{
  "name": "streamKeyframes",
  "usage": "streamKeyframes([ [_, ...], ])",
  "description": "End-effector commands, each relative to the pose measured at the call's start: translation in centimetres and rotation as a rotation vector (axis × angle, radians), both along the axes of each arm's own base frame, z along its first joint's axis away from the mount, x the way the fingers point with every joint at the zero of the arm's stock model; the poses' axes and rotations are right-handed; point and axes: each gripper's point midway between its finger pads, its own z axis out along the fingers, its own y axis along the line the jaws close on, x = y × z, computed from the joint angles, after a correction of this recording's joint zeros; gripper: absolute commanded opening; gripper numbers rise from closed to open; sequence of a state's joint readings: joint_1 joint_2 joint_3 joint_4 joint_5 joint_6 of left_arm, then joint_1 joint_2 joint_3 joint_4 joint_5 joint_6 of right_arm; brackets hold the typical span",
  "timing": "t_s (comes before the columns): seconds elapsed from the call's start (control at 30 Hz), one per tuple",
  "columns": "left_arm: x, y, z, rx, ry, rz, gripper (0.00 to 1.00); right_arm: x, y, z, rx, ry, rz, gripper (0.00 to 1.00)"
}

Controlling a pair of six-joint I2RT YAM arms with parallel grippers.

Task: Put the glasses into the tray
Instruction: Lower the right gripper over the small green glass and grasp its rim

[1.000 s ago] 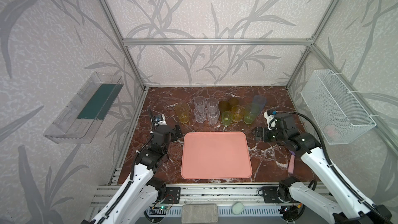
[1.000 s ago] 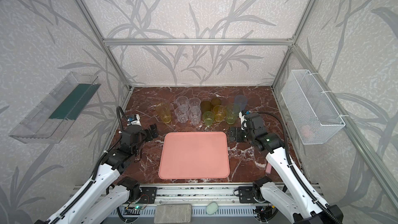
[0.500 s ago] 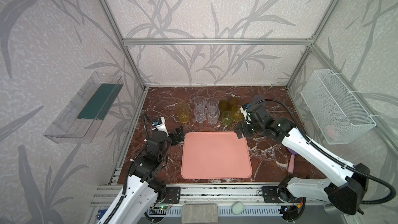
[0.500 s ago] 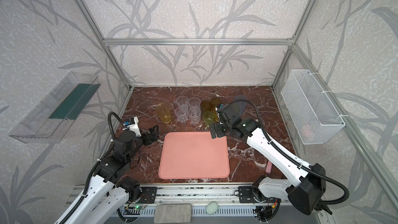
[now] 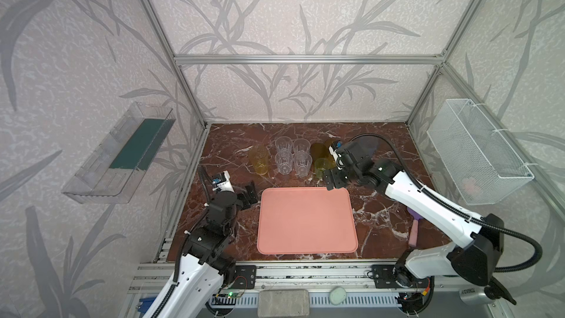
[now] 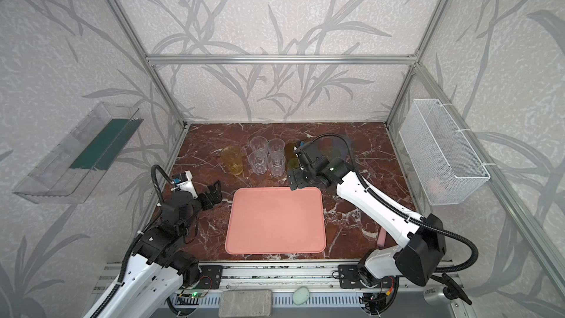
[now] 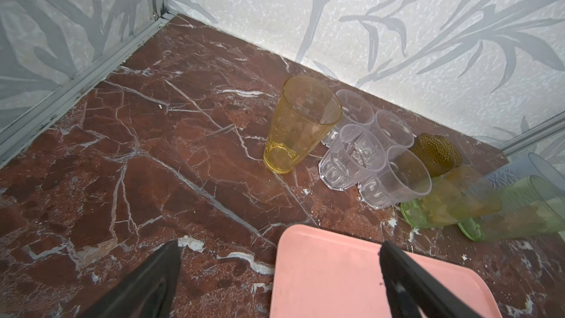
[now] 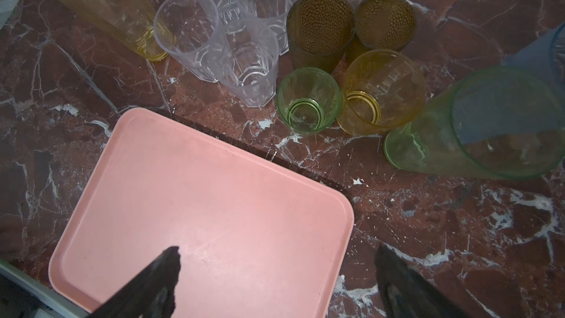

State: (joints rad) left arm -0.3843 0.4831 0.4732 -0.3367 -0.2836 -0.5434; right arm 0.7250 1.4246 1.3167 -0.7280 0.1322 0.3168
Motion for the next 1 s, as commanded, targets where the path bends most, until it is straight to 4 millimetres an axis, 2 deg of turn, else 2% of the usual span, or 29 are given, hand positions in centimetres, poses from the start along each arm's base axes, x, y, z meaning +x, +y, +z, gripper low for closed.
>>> streamKeyframes([
  [0.0, -0.3, 0.9, -0.5, 0.003, -0.005, 0.051, 0.99, 0.7, 1.2, 0.4, -0.001, 0.008, 0.023, 0.98],
  [0.3, -0.2, 0.5, -0.7, 0.024, 0.015, 0.019, 0.99, 3.0, 3.5, -1.2, -0.036, 0.049, 0.045, 0.88],
  [0.43, -0.2, 0.4, -0.7, 0.036, 0.018, 0.011, 0.99, 3.9, 5.0, -1.6, -0.021, 0.065, 0.072, 0.72],
  [0.47, -0.2, 0.4, -0.7, 0.037, 0.019, 0.009, 0.99, 4.3, 5.5, -2.6, -0.032, 0.086, 0.077, 0.69],
  [0.53, -0.2, 0.4, -0.7, 0.036, 0.018, 0.009, 0.99, 4.8, 5.8, -3.4, -0.049, 0.108, 0.073, 0.64],
  [0.7, -0.1, 0.1, -1.0, 0.036, 0.029, -0.003, 0.99, 6.1, 5.5, -5.5, -0.097, 0.166, 0.047, 0.40],
  [0.97, 0.2, -0.2, -1.5, 0.045, 0.051, -0.012, 0.99, 7.2, 4.6, -8.4, -0.137, 0.228, 0.016, 0.37],
])
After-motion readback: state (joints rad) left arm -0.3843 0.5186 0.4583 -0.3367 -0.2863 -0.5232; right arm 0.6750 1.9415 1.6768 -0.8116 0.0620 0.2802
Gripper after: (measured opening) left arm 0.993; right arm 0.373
